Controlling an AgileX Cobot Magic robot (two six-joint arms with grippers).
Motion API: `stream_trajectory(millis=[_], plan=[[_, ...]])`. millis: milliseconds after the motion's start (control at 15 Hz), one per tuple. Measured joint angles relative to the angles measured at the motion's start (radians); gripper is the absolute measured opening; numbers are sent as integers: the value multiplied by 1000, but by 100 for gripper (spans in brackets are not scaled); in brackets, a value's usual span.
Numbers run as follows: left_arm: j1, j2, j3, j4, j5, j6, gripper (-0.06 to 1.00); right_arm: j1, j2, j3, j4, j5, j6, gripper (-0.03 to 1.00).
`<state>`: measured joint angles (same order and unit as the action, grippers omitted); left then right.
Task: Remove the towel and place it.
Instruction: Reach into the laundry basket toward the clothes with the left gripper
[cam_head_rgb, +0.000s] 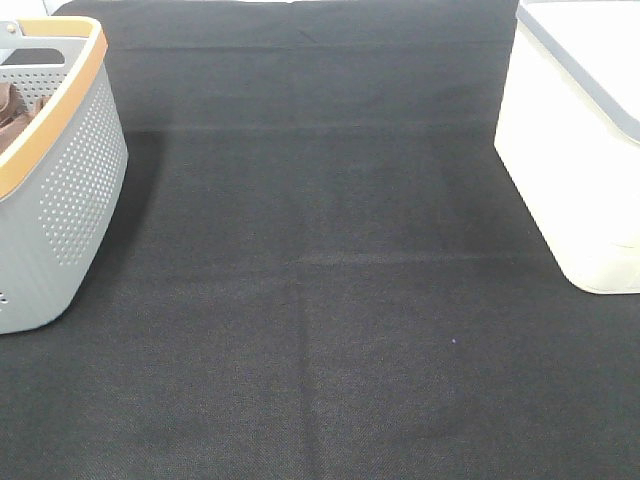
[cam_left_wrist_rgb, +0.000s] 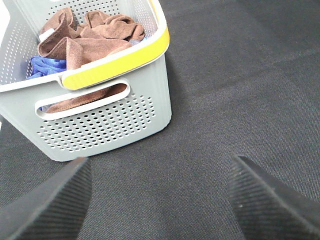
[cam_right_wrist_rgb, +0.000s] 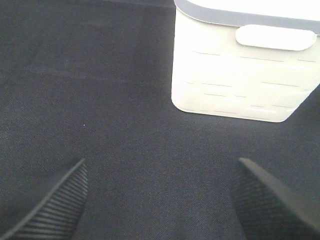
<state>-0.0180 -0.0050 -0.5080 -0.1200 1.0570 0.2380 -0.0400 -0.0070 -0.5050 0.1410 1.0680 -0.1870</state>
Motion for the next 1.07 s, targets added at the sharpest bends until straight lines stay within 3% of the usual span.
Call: stream_trajectory(millis=[533, 933, 1067], plan=[[0, 0, 0, -7, 0, 0, 73, 0, 0, 0, 0, 0, 0, 75], [0, 0, 0, -60, -7, -24, 73, 0, 0, 0, 0, 0, 0, 75], [0, 56, -7, -62, -130, -88, 73, 0, 0, 0, 0, 0, 0, 75]])
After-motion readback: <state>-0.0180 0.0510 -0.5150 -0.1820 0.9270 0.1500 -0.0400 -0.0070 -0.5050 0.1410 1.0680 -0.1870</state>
